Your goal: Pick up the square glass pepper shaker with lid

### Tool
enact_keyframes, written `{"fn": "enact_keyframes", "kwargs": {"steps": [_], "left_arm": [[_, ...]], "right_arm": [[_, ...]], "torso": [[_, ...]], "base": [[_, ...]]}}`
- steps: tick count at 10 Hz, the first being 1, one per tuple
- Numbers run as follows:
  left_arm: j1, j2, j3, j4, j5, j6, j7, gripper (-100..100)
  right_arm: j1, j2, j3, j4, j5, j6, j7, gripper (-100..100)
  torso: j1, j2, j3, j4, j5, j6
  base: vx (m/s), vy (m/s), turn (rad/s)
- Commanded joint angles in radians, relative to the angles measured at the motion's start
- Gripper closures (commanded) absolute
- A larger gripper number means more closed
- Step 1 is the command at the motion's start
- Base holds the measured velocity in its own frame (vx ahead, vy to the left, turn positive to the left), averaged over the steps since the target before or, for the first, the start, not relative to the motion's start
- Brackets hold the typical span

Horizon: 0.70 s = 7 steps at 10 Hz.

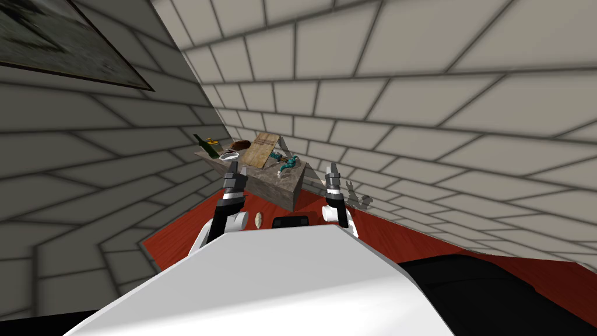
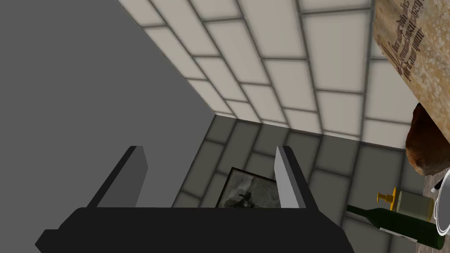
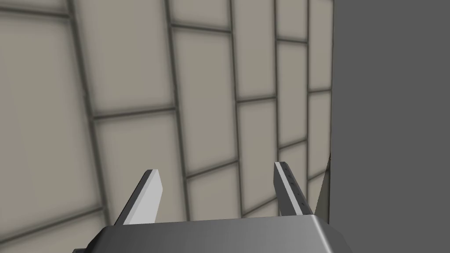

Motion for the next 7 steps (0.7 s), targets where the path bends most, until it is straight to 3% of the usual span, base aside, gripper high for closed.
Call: {"fn": "enact_keyframes", "kwargs": {"steps": [1,7], "left_arm": [[-0.013,0.040,0.006,0.025,0.000,0.000,-0.017,-100],[-0.094,0.099,0.041,0.175,-0.003,-0.002,-0.120,-100]], "right_arm": [[0.000,0.000,0.000,0.000,0.000,0.000,0.000,0],[0.000,0.000,0.000,0.000,0.000,0.000,0.000,0]], "torso": [[0.000,0.000,0.000,0.000,0.000,0.000],[0.000,0.003,0.002,0.001,0.000,0.000]], "base": [[-0.018,-0.002,0.004],[-0.046,-0.005,0.001]]}}
